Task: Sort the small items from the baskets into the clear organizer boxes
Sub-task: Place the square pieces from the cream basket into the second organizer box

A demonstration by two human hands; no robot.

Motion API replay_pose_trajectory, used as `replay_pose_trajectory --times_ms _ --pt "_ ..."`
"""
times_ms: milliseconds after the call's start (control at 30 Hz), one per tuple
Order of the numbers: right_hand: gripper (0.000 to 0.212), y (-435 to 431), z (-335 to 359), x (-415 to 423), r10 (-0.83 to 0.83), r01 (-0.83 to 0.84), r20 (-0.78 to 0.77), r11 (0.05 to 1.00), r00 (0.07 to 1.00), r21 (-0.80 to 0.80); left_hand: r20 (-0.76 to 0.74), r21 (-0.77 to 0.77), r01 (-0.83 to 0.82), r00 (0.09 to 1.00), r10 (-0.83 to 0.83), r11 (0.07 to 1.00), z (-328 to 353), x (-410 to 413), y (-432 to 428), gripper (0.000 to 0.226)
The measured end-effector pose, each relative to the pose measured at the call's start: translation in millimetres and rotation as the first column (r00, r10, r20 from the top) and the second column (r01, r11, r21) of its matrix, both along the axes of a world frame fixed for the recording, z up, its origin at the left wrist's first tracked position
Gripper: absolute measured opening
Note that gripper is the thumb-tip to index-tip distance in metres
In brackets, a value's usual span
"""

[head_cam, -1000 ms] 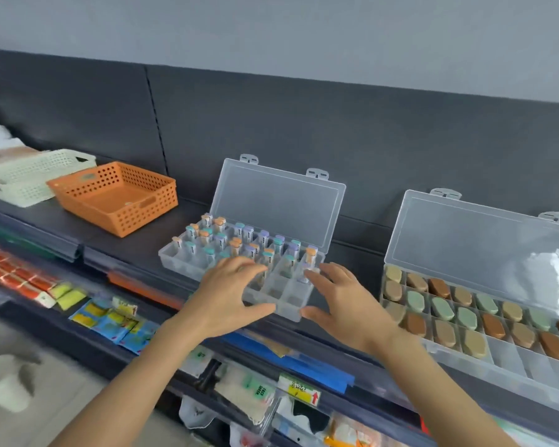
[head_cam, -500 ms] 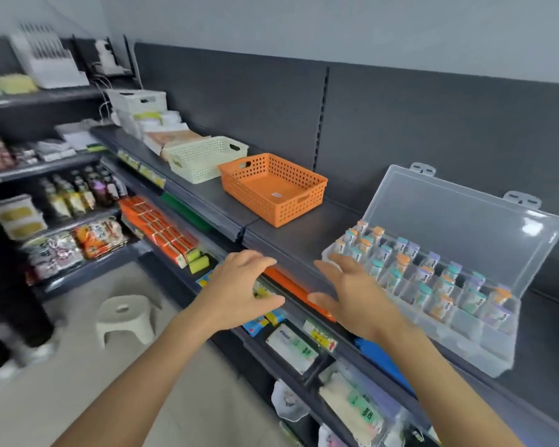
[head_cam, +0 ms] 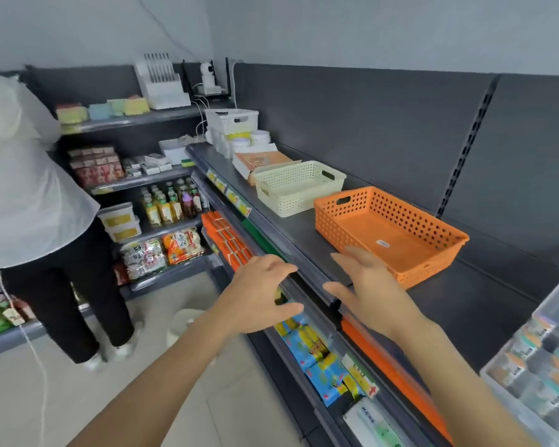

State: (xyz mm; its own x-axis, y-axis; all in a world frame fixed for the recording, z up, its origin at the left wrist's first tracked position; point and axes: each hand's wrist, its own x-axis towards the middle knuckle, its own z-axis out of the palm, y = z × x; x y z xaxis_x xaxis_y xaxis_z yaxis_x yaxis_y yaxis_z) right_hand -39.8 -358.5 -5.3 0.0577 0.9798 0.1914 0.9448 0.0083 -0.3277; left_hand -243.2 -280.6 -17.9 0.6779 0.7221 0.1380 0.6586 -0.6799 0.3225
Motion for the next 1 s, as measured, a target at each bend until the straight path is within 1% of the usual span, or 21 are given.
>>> replay_pose_trajectory --times_ms 67,133,333,467,633,733,800,900,1000 --pt "0.063 35 4 4 0.000 0.000 -0.004 1.000 1.000 -0.013 -0.042 -0.005 -0.011 0.999 0.011 1.000 4 1 36 0.078" --pt "0.063 67 8 9 -0.006 0.006 -0.006 0.999 1.000 -0.038 -0.037 0.027 -0.024 0.999 0.025 0.999 9 3 72 0.084" --pt "0.059 146 11 25 -0.022 0.019 -0.052 0.999 0.998 -0.051 0.001 -0.015 -0.026 1.000 0.026 1.000 3 17 158 0.071" --pt "0.056 189 10 32 -0.083 0.081 -0.035 0.995 0.996 -0.062 0.038 -0.034 0.004 0.999 -0.003 0.999 -2 32 213 0.067" --pt "0.048 242 11 35 -0.177 0.174 -0.041 0.983 0.983 -0.064 0.124 -0.018 0.077 0.989 -0.075 0.997 1 49 294 0.059" --pt "0.045 277 11 32 -0.250 0.249 -0.053 0.968 0.967 -0.034 0.129 -0.023 0.139 0.982 -0.135 0.990 3 55 343 0.058" --pt "0.047 303 11 28 -0.301 0.300 -0.077 0.954 0.950 -0.029 0.116 -0.030 0.198 0.974 -0.193 0.980 6 57 376 0.059" --pt "0.054 336 12 22 -0.362 0.357 -0.089 0.932 0.928 -0.061 0.096 -0.067 0.276 0.958 -0.269 0.959 11 62 417 0.060" --pt "0.055 360 15 18 -0.423 0.418 -0.103 0.906 0.900 -0.072 0.084 -0.087 0.384 0.922 -0.377 0.919 14 71 444 0.059"
